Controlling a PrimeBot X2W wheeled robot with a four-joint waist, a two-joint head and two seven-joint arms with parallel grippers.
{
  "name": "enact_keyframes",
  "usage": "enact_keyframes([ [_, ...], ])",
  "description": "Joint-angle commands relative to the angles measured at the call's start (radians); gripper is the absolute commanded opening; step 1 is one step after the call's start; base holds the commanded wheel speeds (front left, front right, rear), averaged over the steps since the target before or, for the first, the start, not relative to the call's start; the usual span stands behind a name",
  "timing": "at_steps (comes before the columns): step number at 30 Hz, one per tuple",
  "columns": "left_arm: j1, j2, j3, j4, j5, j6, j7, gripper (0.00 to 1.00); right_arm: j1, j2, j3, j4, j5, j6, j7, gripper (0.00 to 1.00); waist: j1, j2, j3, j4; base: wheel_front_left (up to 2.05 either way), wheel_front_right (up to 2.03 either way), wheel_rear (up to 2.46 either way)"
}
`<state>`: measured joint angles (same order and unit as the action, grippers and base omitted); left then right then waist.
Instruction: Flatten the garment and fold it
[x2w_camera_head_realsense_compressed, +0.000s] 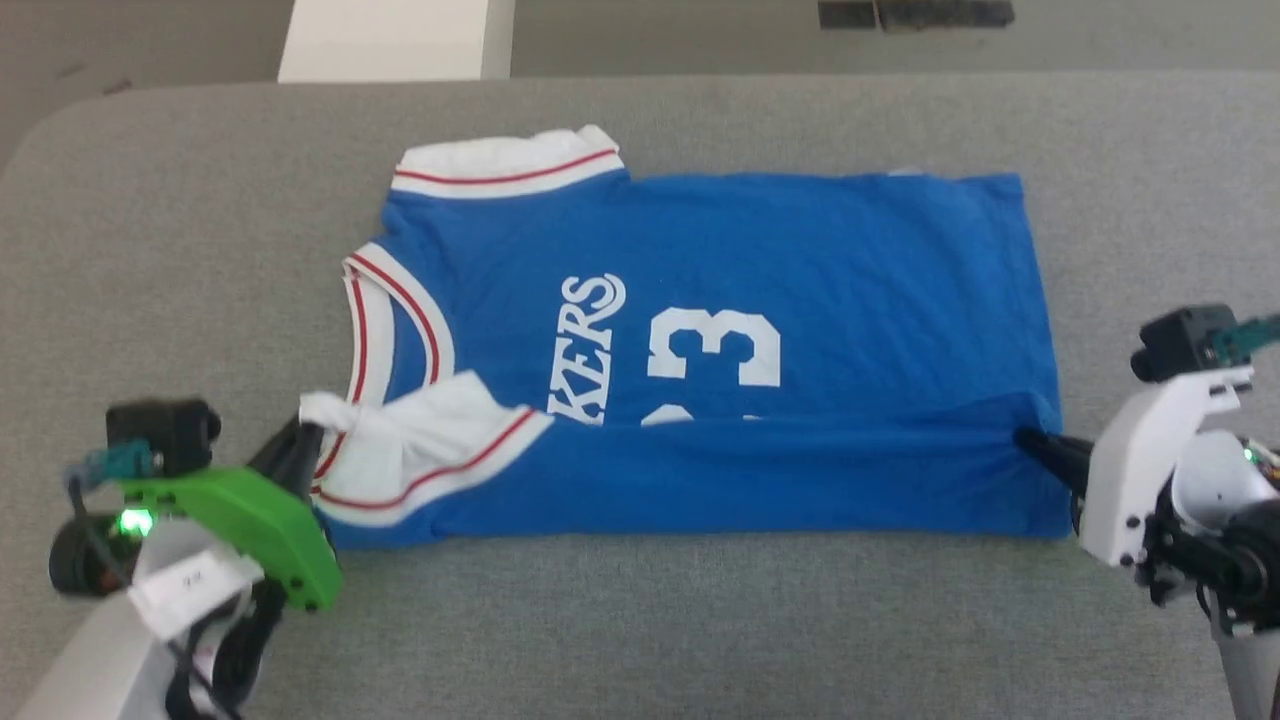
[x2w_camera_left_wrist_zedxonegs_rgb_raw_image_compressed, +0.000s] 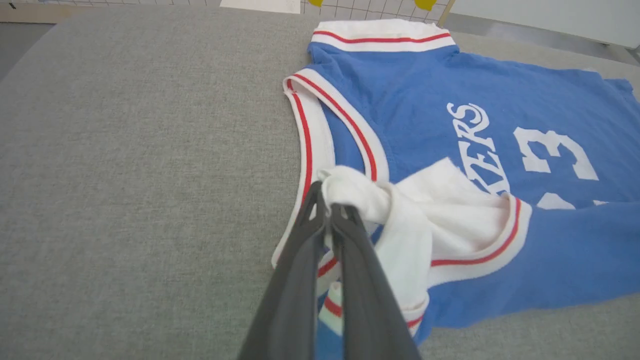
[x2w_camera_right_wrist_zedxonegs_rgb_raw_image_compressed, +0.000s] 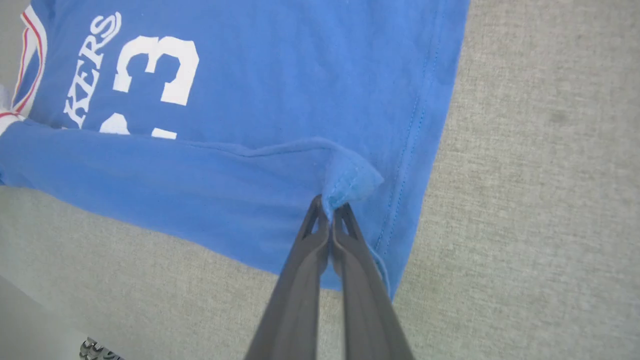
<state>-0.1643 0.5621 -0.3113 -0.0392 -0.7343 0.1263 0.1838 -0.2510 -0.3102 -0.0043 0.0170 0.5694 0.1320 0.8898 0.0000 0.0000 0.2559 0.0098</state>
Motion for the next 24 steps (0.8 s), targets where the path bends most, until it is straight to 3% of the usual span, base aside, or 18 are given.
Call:
enact_keyframes([
  [1,-0.042,0.0,-0.003,0.019,0.005,-0.013,0.0,0.0,-0.029,0.002,0.006,0.005,-0.012,-0.001,0.007,0.0,0.0,0.0,0.045,-0.002,0.0,0.0,0.0],
  [12,-0.259,-0.061,-0.058,0.223,0.034,-0.086,-0.016,0.0,-0.134,0.011,0.006,0.062,-0.075,-0.001,0.091,0.0,0.0,0.0,0.157,0.005,0.0,0.0,0.0],
  [23,-0.334,-0.119,-0.091,0.403,0.012,-0.127,-0.008,0.0,-0.145,0.023,0.02,0.08,-0.086,-0.001,0.158,0.0,0.0,0.0,0.183,0.005,0.0,0.0,0.0],
  [24,-0.339,-0.122,-0.09,0.41,0.009,-0.129,-0.013,0.13,-0.143,0.024,0.017,0.08,-0.084,-0.001,0.154,0.19,0.0,0.0,0.177,0.006,0.0,0.0,0.0],
])
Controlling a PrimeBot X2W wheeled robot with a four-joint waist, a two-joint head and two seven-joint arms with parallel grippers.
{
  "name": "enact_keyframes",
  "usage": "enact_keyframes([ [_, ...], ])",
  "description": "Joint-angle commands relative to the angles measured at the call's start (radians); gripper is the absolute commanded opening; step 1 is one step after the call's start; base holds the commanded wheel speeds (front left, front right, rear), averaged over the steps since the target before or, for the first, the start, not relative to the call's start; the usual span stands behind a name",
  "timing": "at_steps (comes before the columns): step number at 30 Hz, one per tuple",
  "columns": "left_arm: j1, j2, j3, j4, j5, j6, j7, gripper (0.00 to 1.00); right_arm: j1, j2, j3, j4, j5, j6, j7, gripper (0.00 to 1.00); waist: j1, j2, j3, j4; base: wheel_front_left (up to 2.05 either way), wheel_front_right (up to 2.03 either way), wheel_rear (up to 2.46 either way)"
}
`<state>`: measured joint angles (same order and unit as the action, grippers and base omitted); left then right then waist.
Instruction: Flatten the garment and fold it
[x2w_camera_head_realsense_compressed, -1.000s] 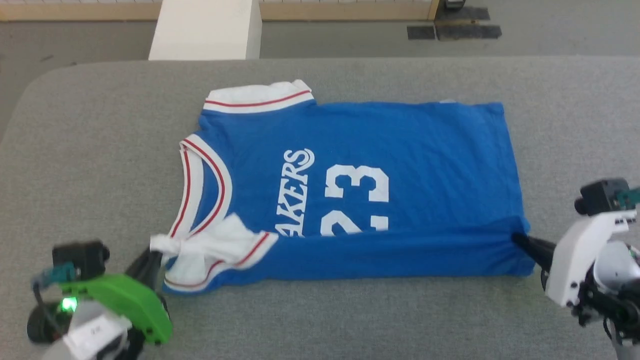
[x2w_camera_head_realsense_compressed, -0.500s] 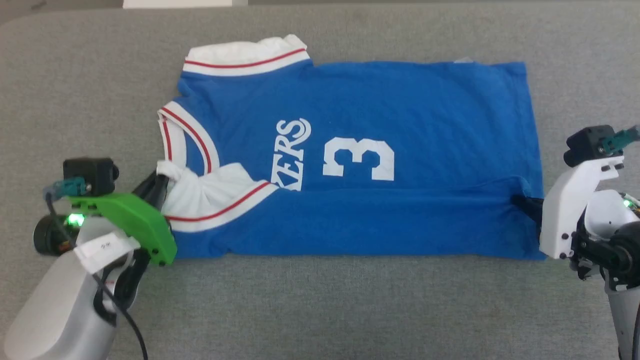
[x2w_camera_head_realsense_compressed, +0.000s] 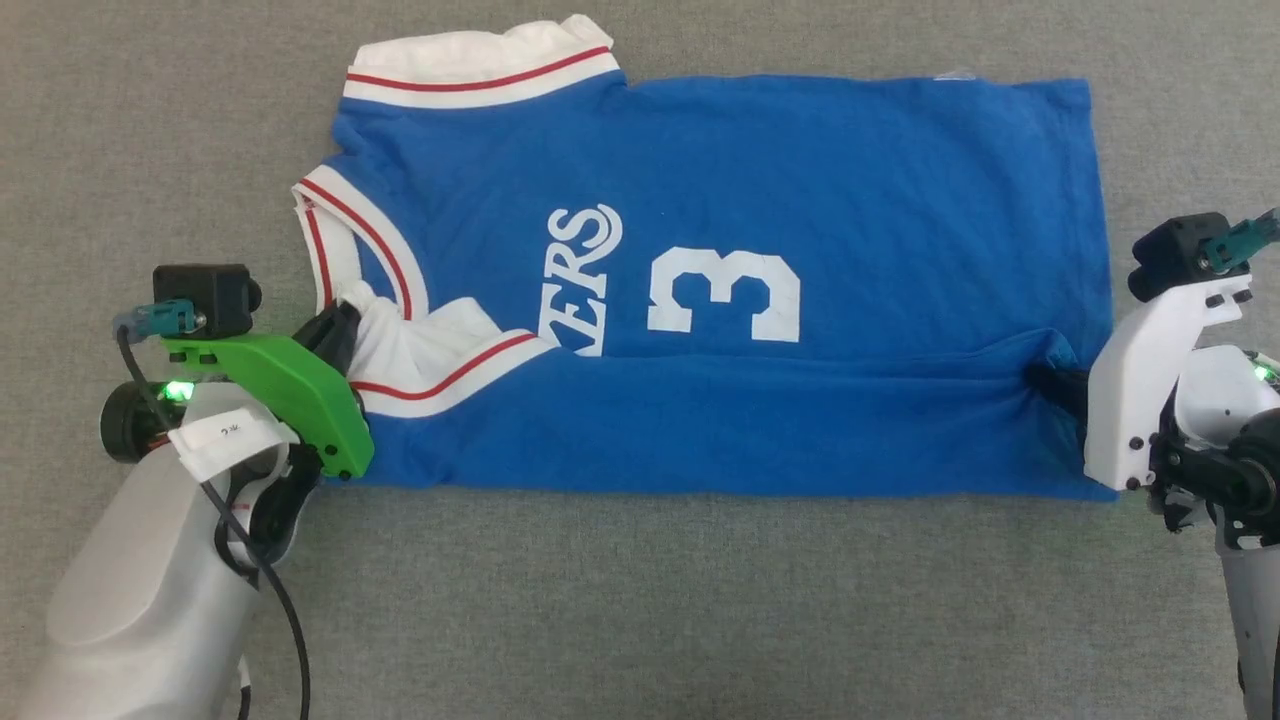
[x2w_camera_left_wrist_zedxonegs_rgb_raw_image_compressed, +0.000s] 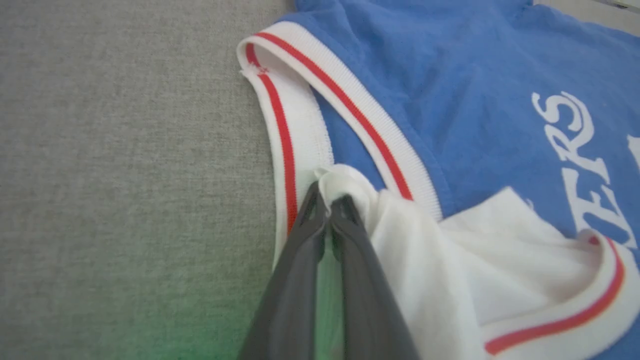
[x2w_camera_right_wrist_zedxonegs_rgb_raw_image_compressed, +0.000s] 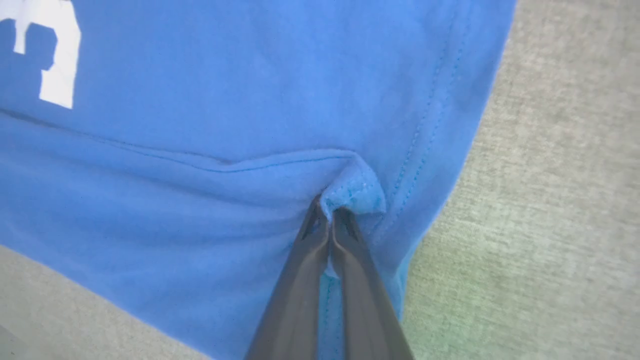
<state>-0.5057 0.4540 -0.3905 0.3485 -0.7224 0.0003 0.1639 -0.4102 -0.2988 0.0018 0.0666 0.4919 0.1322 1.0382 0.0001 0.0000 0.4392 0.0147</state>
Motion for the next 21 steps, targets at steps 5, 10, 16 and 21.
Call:
enact_keyframes([
  [5,0.002,-0.013,0.002,0.025,-0.012,0.002,-0.007,1.0,0.032,0.025,-0.02,0.025,0.012,-0.002,-0.032,1.0,-0.0001,0.0,-0.053,0.003,0.0,0.0,0.0],
  [10,0.032,0.006,0.033,-0.01,-0.019,0.028,-0.039,1.0,0.053,0.051,-0.072,0.006,0.036,-0.002,-0.109,1.0,-0.0001,0.0,-0.125,0.001,0.0,0.0,0.0],
  [16,0.1,0.033,0.094,-0.094,0.007,0.088,-0.167,1.0,0.095,0.085,-0.128,-0.032,0.046,-0.002,-0.266,1.0,-0.0001,0.0,-0.216,-0.005,0.0,0.0,0.0],
  [21,0.221,0.035,0.133,-0.184,0.032,0.128,-0.309,1.0,0.171,0.1,-0.137,-0.064,0.06,-0.002,-0.368,1.0,-0.0001,0.0,-0.27,-0.012,0.0,0.0,0.0],
])
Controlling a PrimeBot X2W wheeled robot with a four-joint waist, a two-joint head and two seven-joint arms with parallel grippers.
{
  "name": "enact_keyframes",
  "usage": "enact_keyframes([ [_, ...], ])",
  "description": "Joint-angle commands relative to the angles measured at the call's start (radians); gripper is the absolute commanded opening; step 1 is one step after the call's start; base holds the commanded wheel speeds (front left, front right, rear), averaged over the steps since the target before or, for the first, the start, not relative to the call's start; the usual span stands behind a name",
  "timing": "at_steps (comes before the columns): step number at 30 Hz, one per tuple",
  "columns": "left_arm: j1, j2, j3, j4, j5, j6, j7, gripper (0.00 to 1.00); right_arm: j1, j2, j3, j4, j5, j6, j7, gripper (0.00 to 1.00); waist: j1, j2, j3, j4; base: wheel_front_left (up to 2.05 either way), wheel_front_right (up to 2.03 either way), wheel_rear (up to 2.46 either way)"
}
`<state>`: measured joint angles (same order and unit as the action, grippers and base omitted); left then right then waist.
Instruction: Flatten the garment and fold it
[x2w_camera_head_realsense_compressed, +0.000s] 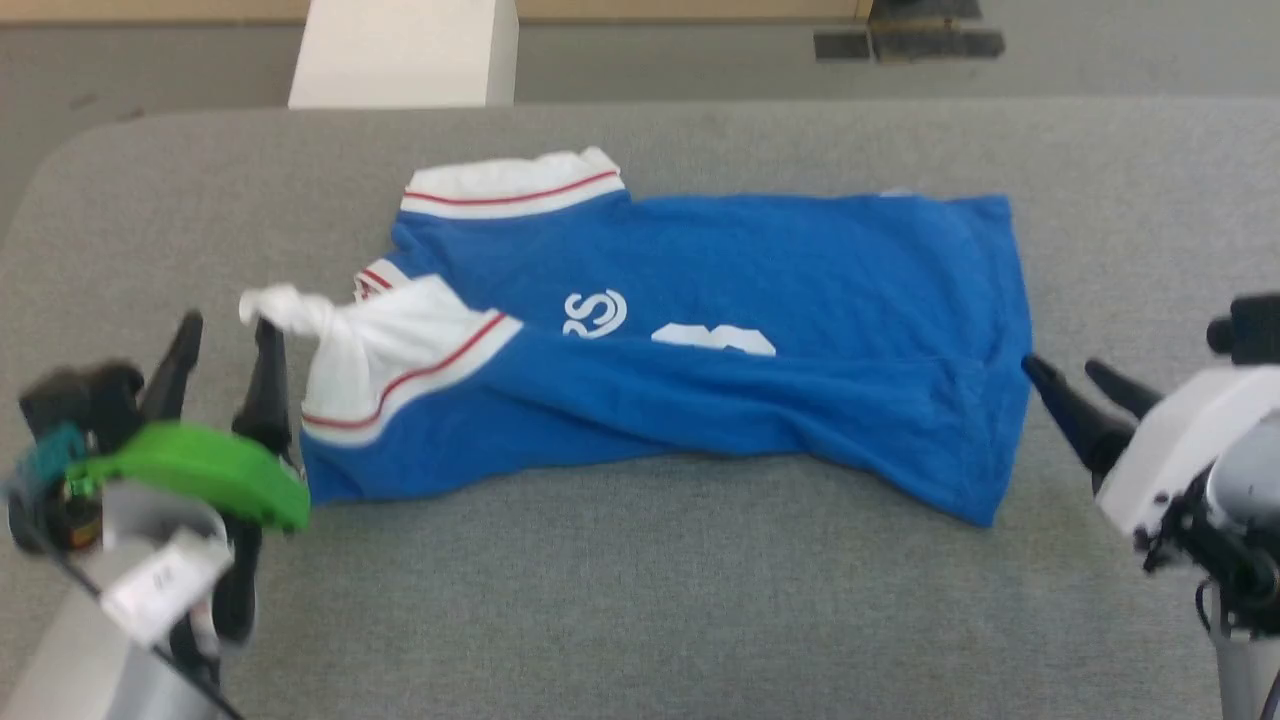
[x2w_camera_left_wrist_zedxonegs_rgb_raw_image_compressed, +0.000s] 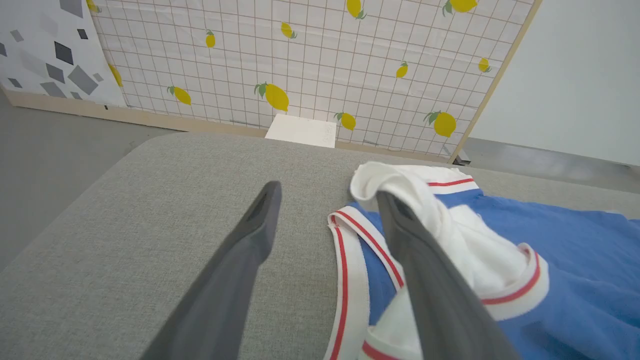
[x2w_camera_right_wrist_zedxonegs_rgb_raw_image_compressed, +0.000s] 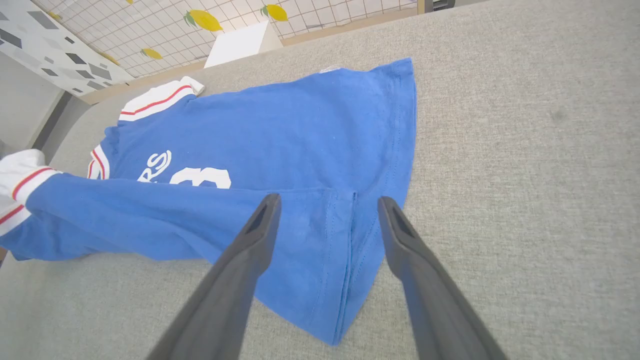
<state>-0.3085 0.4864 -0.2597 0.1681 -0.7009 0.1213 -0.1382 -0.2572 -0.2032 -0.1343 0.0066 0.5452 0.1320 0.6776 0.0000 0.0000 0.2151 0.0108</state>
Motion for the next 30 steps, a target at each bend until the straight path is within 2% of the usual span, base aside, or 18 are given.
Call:
enact_keyframes([
  [1,0.05,0.002,0.002,-0.016,0.013,0.011,-0.02,1.0,0.035,0.004,-0.001,-0.008,0.009,-0.001,-0.014,1.0,0.0,0.0,-0.05,-0.008,0.0,0.0,0.0],
  [12,0.264,-0.035,-0.003,-0.09,-0.027,0.037,-0.057,1.0,0.191,0.024,-0.026,-0.026,0.039,-0.001,-0.013,1.0,0.0,0.0,-0.067,-0.011,0.0,0.0,0.0],
  [24,0.287,-0.032,-0.007,-0.113,-0.033,0.049,-0.05,1.0,0.211,0.035,-0.029,-0.039,0.049,-0.001,-0.009,1.0,0.0,0.0,-0.072,-0.01,0.0,0.0,0.0],
  [26,0.289,-0.026,-0.014,-0.113,-0.035,0.053,-0.028,1.0,0.209,0.034,-0.027,-0.04,0.048,-0.001,-0.007,1.0,0.0,0.0,-0.074,-0.012,0.0,0.0,0.0],
  [30,0.279,-0.003,-0.037,-0.122,-0.031,0.09,0.073,1.0,0.209,0.033,-0.03,-0.044,0.047,-0.001,-0.004,1.0,0.0,0.0,-0.074,-0.007,0.0,0.0,0.0],
])
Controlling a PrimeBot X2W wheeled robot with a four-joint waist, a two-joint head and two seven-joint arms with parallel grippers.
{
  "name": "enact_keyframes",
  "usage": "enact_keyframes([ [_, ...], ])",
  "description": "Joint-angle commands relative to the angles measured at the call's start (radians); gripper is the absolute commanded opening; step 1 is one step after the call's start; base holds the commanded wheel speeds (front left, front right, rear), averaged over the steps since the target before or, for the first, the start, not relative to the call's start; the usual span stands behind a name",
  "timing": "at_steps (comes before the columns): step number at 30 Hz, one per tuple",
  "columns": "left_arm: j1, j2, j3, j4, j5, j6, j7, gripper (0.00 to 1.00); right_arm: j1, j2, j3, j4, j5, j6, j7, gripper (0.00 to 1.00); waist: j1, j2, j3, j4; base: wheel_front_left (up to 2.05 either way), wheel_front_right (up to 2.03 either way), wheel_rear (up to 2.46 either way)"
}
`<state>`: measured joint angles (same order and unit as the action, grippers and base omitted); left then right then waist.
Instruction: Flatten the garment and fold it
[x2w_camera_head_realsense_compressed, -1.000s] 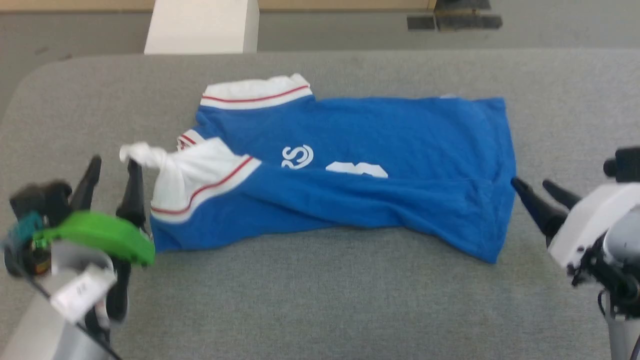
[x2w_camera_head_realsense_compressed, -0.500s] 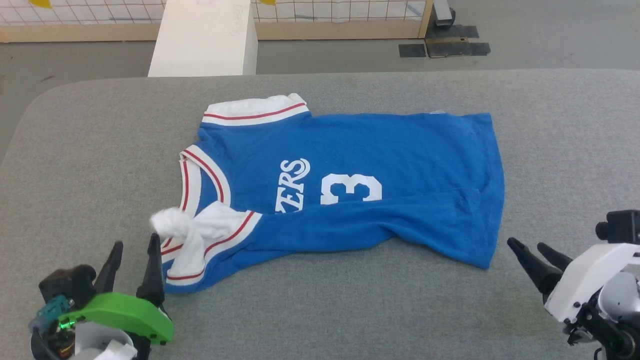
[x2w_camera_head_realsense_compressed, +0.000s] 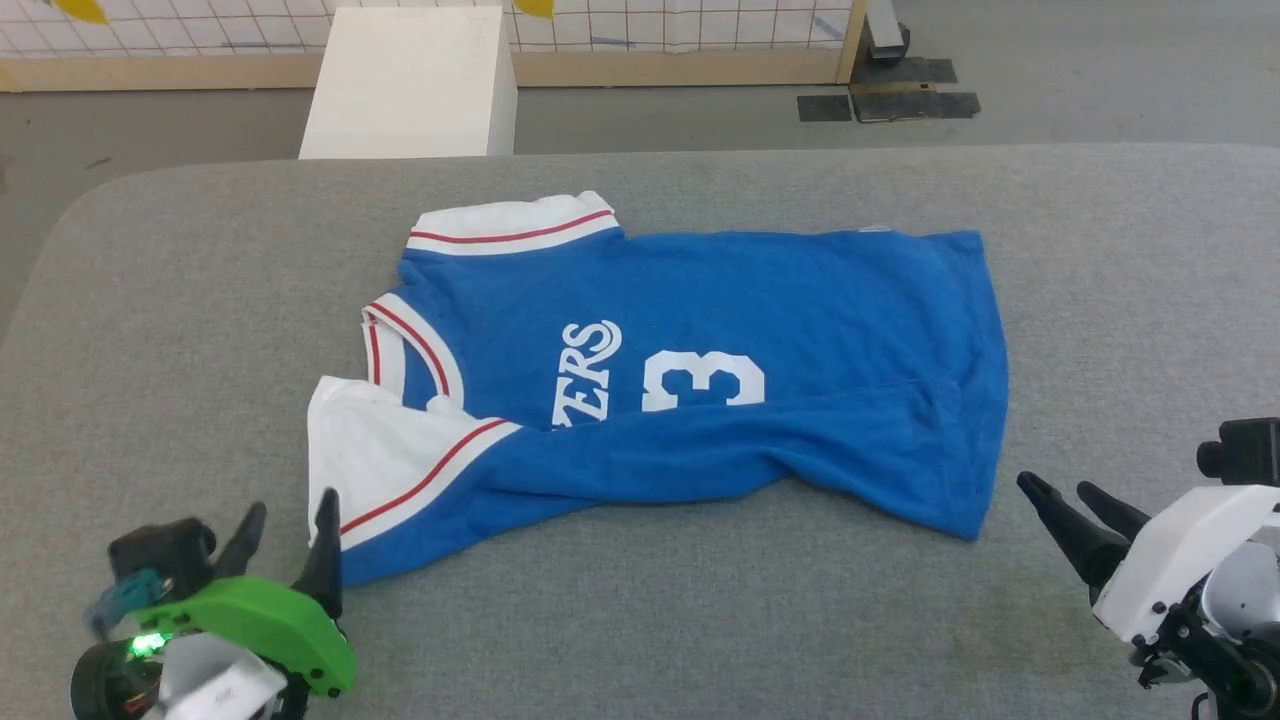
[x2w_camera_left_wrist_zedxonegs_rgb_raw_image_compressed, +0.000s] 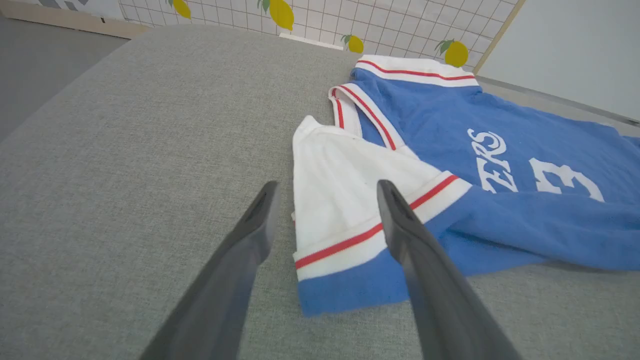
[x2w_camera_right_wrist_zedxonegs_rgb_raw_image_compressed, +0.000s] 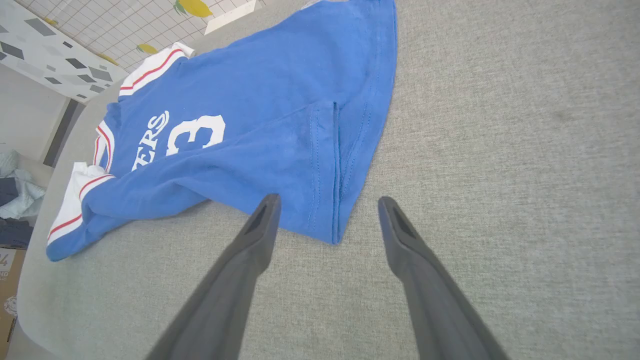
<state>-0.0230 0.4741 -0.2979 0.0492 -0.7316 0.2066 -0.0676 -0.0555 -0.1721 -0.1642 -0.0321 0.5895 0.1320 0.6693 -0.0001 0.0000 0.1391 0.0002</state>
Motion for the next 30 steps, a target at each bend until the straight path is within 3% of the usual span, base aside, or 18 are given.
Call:
enact_keyframes([
  [1,-0.018,0.024,-0.011,-0.005,-0.001,0.019,0.063,1.0,0.009,0.001,-0.002,-0.008,0.003,-0.001,0.006,1.0,0.0001,0.0,0.004,0.007,0.0,0.0,0.0],
  [7,-0.12,0.114,-0.085,-0.031,-0.013,0.113,0.46,1.0,-0.003,0.002,0.001,-0.018,-0.001,-0.001,0.015,1.0,0.0001,0.0,0.026,0.011,0.0,0.0,0.0],
  [11,-0.195,0.149,-0.148,-0.035,0.002,0.137,0.65,1.0,-0.016,0.002,0.006,-0.023,-0.002,-0.001,0.019,1.0,0.0001,0.0,0.046,0.007,0.0,0.0,0.0],
  [18,-0.294,0.141,-0.218,0.061,0.02,0.112,0.773,1.0,-0.034,-0.002,-0.002,-0.034,-0.003,-0.001,0.023,1.0,0.0001,0.0,0.099,-0.003,0.0,0.0,0.0],
  [24,-0.305,0.09,-0.233,0.128,-0.035,0.072,0.806,1.0,-0.054,-0.002,0.0,-0.041,-0.005,-0.001,0.023,1.0,0.0001,0.0,0.134,-0.016,0.0,0.0,0.0],
  [25,-0.299,0.083,-0.237,0.135,-0.046,0.064,0.813,0.52,-0.056,-0.002,0.0,-0.041,-0.005,-0.001,0.022,1.0,0.0001,0.0,0.136,-0.016,0.0,0.0,0.0],
  [26,-0.295,0.075,-0.234,0.138,-0.058,0.06,0.809,0.17,-0.057,-0.002,0.0,-0.04,-0.006,-0.001,0.022,1.0,0.0001,0.0,0.138,-0.017,0.0,0.0,0.0],
  [27,-0.288,0.068,-0.232,0.143,-0.071,0.053,0.81,0.0,-0.059,-0.002,0.0,-0.04,-0.007,-0.001,0.021,1.0,0.0001,0.0,0.14,-0.017,0.0,0.0,0.0],
  [30,-0.275,0.057,-0.219,0.14,-0.095,0.04,0.789,0.0,-0.06,-0.003,-0.001,-0.038,-0.011,-0.001,0.019,1.0,0.0001,0.0,0.141,-0.014,0.0,0.0,0.0],
])
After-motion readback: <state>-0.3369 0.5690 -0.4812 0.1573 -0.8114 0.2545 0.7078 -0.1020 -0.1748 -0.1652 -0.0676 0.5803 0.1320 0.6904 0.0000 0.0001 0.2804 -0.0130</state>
